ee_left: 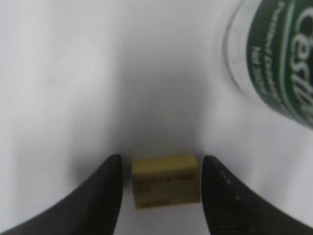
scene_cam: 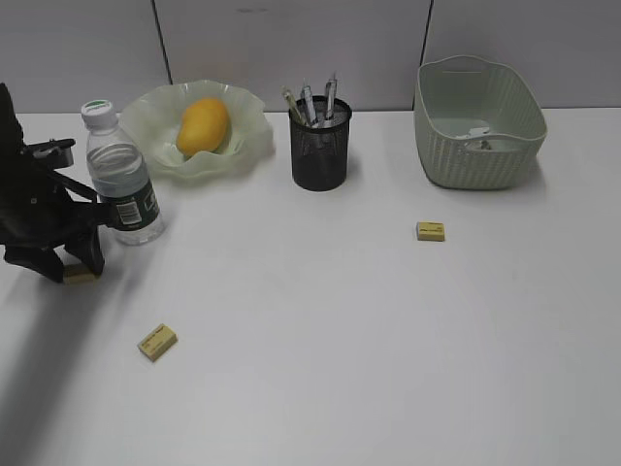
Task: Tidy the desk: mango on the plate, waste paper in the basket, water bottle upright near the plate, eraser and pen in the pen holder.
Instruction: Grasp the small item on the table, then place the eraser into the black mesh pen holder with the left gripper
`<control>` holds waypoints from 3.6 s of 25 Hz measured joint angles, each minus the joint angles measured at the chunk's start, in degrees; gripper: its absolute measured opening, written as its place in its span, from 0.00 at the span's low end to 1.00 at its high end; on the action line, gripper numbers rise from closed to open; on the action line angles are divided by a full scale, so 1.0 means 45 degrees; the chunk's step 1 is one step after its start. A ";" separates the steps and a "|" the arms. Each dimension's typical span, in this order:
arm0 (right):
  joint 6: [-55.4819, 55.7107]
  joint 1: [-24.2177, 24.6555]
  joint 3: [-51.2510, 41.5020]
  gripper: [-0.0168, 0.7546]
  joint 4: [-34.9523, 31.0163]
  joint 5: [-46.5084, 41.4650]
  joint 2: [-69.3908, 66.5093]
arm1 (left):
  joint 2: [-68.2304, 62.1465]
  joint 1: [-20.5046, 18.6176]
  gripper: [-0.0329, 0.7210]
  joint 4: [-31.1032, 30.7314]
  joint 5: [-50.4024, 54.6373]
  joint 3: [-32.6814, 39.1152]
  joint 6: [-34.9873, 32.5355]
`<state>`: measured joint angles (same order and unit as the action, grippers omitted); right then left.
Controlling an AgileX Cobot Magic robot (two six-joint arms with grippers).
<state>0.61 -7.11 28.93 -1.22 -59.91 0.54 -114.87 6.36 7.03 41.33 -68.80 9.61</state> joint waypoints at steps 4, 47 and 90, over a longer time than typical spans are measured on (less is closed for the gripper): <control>0.0000 0.0000 0.0000 0.73 -0.0011 0.0000 0.0000 | -0.0072 0.0000 0.56 -0.0068 0.0041 0.0000 0.0000; 0.0000 0.0000 0.0000 0.73 -0.0011 0.0011 0.0000 | 0.6310 0.1084 0.44 -0.0695 0.5718 0.1681 -0.0197; 0.0000 0.0000 0.0000 0.73 -0.0011 0.0024 0.0000 | 0.0061 0.5448 0.44 0.0007 -1.0620 -0.3527 -0.0620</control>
<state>0.61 -7.11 28.93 -1.27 -59.80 0.54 -114.60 30.88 7.06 -6.46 -84.67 6.82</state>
